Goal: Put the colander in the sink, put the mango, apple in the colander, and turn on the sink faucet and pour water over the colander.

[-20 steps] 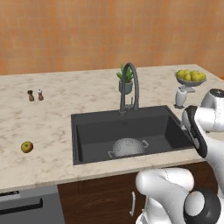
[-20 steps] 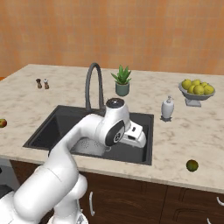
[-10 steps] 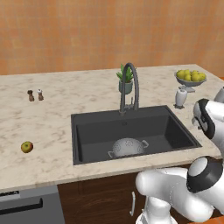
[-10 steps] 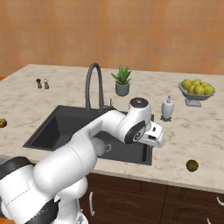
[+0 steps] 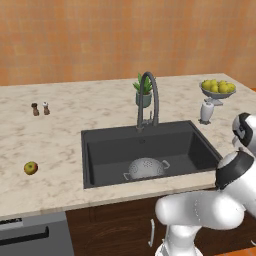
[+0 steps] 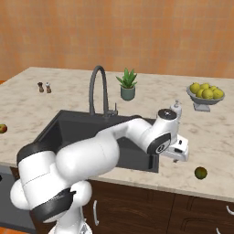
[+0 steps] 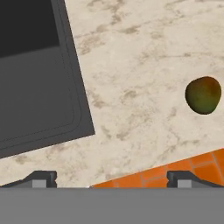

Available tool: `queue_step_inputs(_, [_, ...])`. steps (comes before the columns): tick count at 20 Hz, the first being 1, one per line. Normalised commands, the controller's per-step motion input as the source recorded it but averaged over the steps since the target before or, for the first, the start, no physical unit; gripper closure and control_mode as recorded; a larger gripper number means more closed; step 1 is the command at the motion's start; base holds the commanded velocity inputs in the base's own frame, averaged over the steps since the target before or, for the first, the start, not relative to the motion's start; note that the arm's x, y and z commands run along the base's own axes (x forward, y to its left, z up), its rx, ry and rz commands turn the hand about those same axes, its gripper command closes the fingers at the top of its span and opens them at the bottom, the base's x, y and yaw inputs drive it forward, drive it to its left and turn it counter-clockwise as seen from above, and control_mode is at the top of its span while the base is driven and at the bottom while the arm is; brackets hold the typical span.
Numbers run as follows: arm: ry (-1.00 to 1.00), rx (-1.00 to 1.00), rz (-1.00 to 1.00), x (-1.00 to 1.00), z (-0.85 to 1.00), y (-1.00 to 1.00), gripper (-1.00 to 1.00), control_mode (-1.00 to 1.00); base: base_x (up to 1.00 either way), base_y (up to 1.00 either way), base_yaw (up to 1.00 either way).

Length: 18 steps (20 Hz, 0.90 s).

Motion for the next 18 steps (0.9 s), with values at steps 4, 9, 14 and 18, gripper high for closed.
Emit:
queue_step_inputs(4, [0.03, 0.0, 0.0, 0.05, -0.15, -0.57, -1.0, -1.0, 0.0, 0.0, 0.0])
queue_step_inputs(9, [0.02, 0.0, 0.0, 0.05, -0.14, -0.55, -1.0, -1.0, 0.0, 0.0, 0.0])
queue_step_inputs(14, [0.02, 0.0, 0.0, 0.08, -0.14, -0.53, -1.0, -1.0, 0.0, 0.0, 0.0])
queue_step_inputs(18, [0.02, 0.0, 0.0, 0.16, -0.09, -0.48, -1.0, -1.0, 0.0, 0.0, 0.0])
